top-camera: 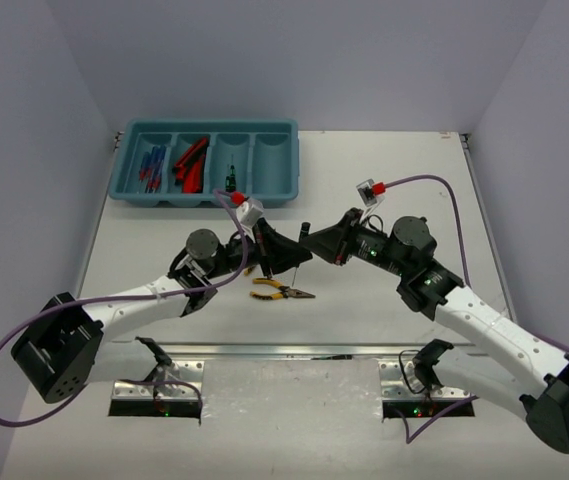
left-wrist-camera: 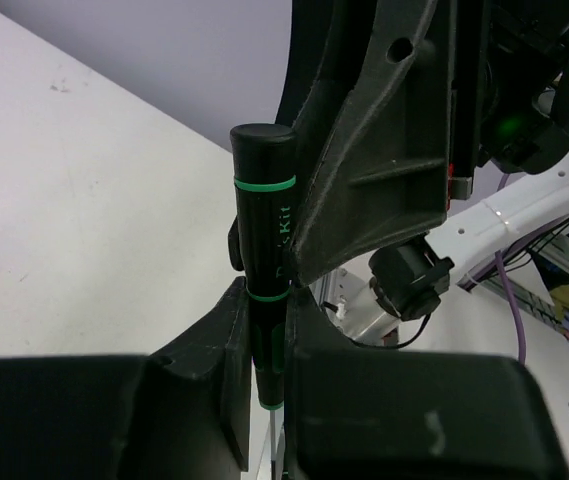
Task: Sort the tools into containers
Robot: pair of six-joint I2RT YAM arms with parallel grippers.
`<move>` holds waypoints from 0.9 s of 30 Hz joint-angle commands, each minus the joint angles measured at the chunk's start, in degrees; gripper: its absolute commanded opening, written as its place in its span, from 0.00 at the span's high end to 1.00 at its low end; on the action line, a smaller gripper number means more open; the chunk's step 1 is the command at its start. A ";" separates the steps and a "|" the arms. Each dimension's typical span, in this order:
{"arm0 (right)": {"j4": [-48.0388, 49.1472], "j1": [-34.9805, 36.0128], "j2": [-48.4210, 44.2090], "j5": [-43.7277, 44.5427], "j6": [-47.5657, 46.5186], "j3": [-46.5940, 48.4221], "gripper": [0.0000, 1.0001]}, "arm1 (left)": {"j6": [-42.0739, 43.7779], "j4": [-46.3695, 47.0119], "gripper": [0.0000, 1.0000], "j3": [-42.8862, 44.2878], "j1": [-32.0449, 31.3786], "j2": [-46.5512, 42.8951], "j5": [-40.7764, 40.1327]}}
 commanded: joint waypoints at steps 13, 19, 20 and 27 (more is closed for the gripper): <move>-27.91 0.15 -14.06 45.39 -24.23 7.09 0.01 | 9.78 -48.55 1.00 34.07 15.34 19.51 -41.03; -34.60 0.15 -14.35 40.46 -27.41 6.87 0.01 | 14.67 -70.59 1.00 70.67 25.28 45.41 -44.55; -34.86 0.15 -14.66 40.33 -27.54 6.56 0.01 | 14.61 -71.10 1.00 73.41 25.92 47.52 -43.81; -38.33 0.15 -14.21 30.20 -31.27 3.63 0.01 | 17.45 -83.54 0.97 96.14 29.00 65.07 -46.17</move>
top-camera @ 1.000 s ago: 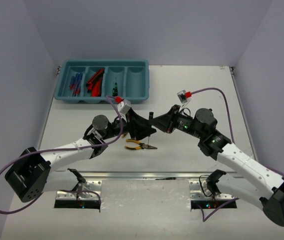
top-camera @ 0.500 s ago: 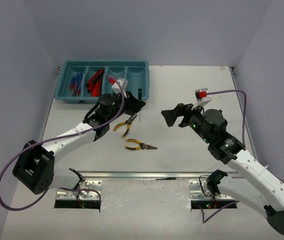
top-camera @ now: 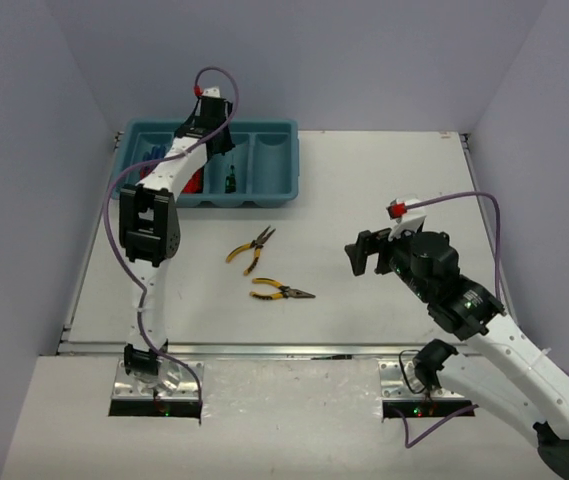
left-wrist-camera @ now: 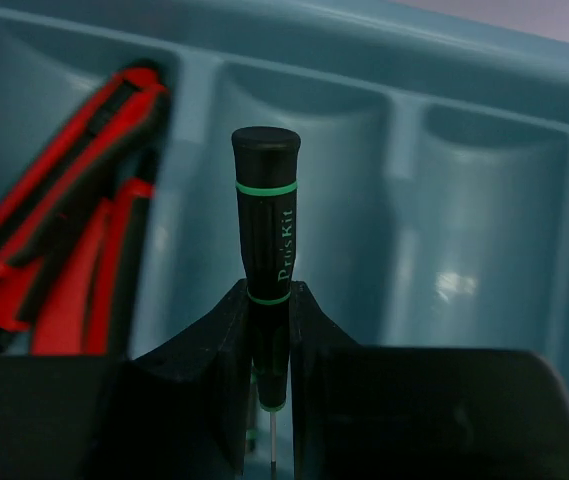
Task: Sort the tools into containers
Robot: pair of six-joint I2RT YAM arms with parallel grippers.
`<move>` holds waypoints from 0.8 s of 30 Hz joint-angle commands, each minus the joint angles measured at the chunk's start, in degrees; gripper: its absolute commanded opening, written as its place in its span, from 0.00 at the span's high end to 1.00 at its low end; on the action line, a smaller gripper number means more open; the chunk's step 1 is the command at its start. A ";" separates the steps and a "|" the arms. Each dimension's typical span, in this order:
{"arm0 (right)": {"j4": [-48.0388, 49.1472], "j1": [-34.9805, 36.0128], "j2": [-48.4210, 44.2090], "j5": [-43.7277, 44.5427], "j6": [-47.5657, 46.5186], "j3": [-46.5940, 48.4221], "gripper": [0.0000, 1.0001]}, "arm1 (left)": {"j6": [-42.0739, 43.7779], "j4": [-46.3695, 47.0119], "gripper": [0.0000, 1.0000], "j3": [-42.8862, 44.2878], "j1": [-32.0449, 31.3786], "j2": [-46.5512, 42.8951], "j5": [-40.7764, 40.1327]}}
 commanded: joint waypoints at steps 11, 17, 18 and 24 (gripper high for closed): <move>-5.92 0.05 9.12 -21.80 -8.00 2.68 0.01 | -0.49 -1.96 0.00 -0.12 -0.02 -9.67 7.71; -10.01 11.92 18.06 -23.51 -12.06 4.55 0.01 | -10.15 19.64 0.00 -36.31 -1.71 -47.01 11.61; -11.67 13.86 19.92 -18.18 -12.59 5.26 0.03 | -11.31 23.51 0.00 -42.11 -1.99 -54.74 11.58; -20.39 21.30 25.92 -8.86 -10.62 4.99 0.36 | -15.10 23.21 0.00 -64.32 -3.25 -79.45 14.68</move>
